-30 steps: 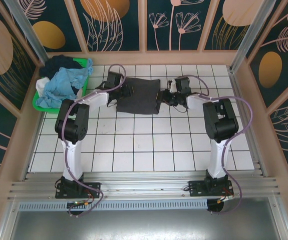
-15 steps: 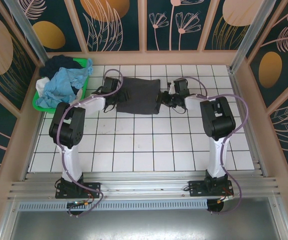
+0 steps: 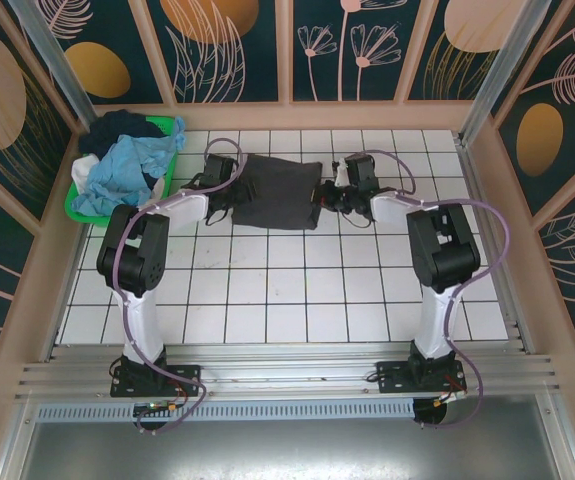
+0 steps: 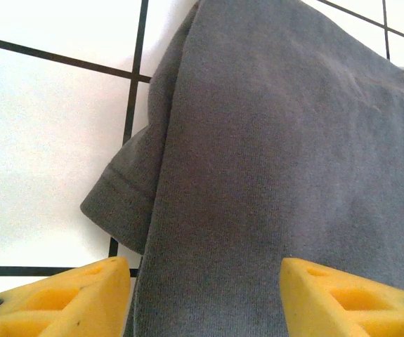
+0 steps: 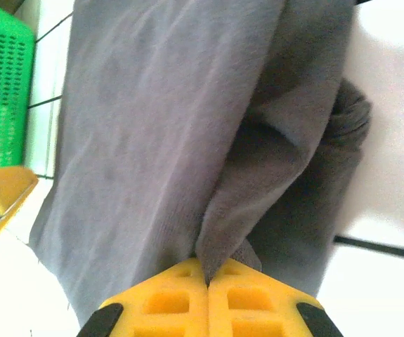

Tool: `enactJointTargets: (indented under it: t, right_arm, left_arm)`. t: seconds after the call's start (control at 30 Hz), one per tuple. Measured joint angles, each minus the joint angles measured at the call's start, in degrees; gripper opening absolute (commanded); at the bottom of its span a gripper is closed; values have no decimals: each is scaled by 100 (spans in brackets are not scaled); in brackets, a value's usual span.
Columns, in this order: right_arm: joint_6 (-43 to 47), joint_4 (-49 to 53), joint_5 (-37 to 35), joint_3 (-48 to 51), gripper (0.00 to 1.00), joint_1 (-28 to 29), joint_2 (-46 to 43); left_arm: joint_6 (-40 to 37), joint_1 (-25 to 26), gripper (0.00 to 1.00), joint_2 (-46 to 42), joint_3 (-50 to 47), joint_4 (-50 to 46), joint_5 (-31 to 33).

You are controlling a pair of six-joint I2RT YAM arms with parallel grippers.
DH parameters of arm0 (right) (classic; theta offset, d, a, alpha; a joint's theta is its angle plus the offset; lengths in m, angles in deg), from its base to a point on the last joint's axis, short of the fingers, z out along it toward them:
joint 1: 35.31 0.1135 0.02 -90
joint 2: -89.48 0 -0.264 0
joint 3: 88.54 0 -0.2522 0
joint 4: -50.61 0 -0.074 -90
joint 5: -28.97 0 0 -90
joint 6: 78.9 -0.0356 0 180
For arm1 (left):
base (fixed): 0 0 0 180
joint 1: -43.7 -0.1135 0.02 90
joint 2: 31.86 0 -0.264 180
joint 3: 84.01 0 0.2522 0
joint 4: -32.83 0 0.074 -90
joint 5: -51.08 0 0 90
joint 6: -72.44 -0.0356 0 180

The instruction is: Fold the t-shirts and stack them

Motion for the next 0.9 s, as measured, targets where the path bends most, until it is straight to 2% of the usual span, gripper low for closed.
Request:
enactJointTargets:
  t: [0.17,0.4,0.63,0.77,0.9]
  right_arm:
    - [-31,-247,136,592,0,87,-363]
    - [-109,-603,365,1609,0,122,-396]
    - [-289,-1344,960,2131,0,212,-431]
    - [-367,-1392,1038,2347,0,267,-743]
    - [-389,-1390,929,2319,0,562,-1139]
  left_arm:
    - [63,0,58,2,-42,68,-87]
    - [153,0,57,46,-138,243,-221]
    - [256,0,55,160,-358,404,-350]
    - [302,0,54,160,-573,586,-461]
    - [319,-2,53,160,-678,739,-551]
